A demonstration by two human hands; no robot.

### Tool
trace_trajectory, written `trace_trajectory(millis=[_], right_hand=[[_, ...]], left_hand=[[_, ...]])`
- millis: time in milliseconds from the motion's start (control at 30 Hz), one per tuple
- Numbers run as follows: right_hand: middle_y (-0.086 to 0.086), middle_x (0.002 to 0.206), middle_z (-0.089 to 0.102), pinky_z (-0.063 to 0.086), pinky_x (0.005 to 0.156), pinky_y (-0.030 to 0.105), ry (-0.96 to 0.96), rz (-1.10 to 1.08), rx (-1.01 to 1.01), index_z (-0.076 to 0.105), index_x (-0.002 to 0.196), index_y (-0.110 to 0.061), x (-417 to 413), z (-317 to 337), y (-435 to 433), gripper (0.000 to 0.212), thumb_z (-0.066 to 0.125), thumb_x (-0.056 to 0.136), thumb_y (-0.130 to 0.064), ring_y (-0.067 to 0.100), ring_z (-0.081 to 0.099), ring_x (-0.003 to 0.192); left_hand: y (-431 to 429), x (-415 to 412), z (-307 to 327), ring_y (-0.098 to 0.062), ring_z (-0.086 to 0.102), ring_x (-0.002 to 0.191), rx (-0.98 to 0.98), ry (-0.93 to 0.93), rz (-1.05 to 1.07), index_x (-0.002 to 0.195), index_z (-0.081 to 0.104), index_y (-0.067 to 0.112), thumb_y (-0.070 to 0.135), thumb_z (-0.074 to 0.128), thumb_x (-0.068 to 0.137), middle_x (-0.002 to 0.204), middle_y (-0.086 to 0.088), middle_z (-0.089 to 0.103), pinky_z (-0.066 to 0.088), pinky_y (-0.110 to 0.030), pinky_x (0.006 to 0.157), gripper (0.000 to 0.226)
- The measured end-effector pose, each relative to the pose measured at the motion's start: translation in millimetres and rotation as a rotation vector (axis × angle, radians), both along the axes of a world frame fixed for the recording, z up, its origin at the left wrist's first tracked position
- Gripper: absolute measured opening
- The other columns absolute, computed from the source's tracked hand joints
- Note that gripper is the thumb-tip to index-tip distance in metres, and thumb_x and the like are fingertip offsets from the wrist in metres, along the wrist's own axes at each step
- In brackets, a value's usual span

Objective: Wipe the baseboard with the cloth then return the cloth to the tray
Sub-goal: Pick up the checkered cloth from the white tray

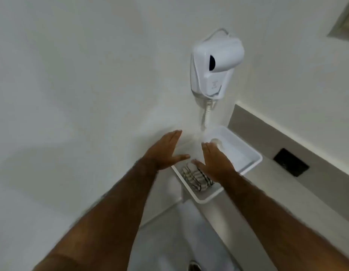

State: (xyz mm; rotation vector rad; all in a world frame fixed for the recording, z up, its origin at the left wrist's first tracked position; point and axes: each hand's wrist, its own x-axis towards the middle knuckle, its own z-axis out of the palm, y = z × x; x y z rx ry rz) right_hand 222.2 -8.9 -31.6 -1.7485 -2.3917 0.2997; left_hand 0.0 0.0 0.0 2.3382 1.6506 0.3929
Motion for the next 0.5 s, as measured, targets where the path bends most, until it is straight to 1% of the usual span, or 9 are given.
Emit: trace_trajectory(millis=[67, 100, 133, 200, 267, 367, 433, 500], right_hand=[[0.013, 0.149, 0.049, 0.044, 0.113, 0.041, 0.027, -0.051, -0.141, 0.040, 0.153, -0.007, 11, -29, 10, 0.069, 0.054, 0.107, -0.056, 0.028, 0.047, 0.137], [0.012, 0.142, 0.054, 0.047, 0.109, 0.040, -0.003, -0.065, -0.230, 0.047, 0.147, -0.009, 17, -46, 14, 0.059, 0.053, 0.108, -0.053, 0.027, 0.053, 0.130], [0.012, 0.136, 0.059, 0.050, 0.105, 0.039, -0.046, -0.062, -0.335, 0.054, 0.139, -0.009, 21, -59, 17, 0.050, 0.053, 0.109, -0.050, 0.027, 0.058, 0.124], [0.013, 0.126, 0.066, 0.053, 0.099, 0.038, -0.102, -0.036, -0.460, 0.063, 0.129, -0.008, 26, -88, 23, 0.042, 0.057, 0.109, -0.045, 0.028, 0.064, 0.115], [0.012, 0.123, 0.067, 0.054, 0.098, 0.036, -0.133, -0.052, -0.476, 0.066, 0.126, -0.007, 25, -108, 27, 0.038, 0.058, 0.108, -0.040, 0.027, 0.065, 0.113], [0.011, 0.122, 0.066, 0.055, 0.099, 0.034, -0.141, -0.126, -0.490, 0.066, 0.125, -0.007, 20, -136, 31, 0.035, 0.060, 0.107, -0.037, 0.025, 0.065, 0.112], [0.009, 0.122, 0.066, 0.055, 0.100, 0.033, -0.162, -0.153, -0.478, 0.066, 0.124, -0.010, 18, -149, 36, 0.033, 0.064, 0.106, -0.037, 0.023, 0.065, 0.112], [0.008, 0.127, 0.064, 0.052, 0.104, 0.031, -0.160, -0.178, -0.456, 0.063, 0.127, -0.010, 17, -158, 43, 0.030, 0.064, 0.107, -0.033, 0.021, 0.062, 0.117]], left_hand=[[18, 20, -30, -0.025, 0.027, 0.149, -0.076, 0.034, -0.038, 0.160, 0.019, 0.011, 0.068, 0.059, 0.087, 0.164, -0.009, 0.027, 0.029, -0.040, 0.120, 0.101], [26, 29, -50, -0.026, 0.028, 0.148, -0.120, 0.066, -0.033, 0.159, 0.020, 0.009, 0.062, 0.062, 0.089, 0.164, -0.011, 0.028, 0.029, -0.039, 0.121, 0.098], [33, 37, -67, -0.027, 0.027, 0.149, -0.162, 0.103, -0.018, 0.159, 0.020, 0.007, 0.054, 0.063, 0.091, 0.164, -0.013, 0.027, 0.026, -0.039, 0.122, 0.094], [45, 53, -105, -0.028, 0.021, 0.152, -0.234, 0.121, 0.023, 0.159, 0.019, 0.005, 0.040, 0.063, 0.096, 0.165, -0.015, 0.022, 0.020, -0.039, 0.125, 0.085], [54, 63, -132, -0.030, 0.018, 0.152, -0.296, 0.125, 0.069, 0.159, 0.017, 0.004, 0.030, 0.061, 0.098, 0.166, -0.017, 0.018, 0.018, -0.040, 0.126, 0.080], [65, 73, -162, -0.032, 0.018, 0.152, -0.405, 0.123, 0.156, 0.159, 0.014, 0.003, 0.023, 0.057, 0.098, 0.166, -0.018, 0.016, 0.021, -0.041, 0.125, 0.078], [73, 78, -176, -0.033, 0.025, 0.149, -0.463, 0.104, 0.196, 0.159, 0.014, 0.003, 0.024, 0.056, 0.099, 0.164, -0.020, 0.023, 0.027, -0.041, 0.123, 0.077], [80, 81, -185, -0.034, 0.032, 0.145, -0.472, 0.095, 0.210, 0.159, 0.017, 0.003, 0.025, 0.055, 0.100, 0.160, -0.020, 0.032, 0.031, -0.041, 0.119, 0.073]])
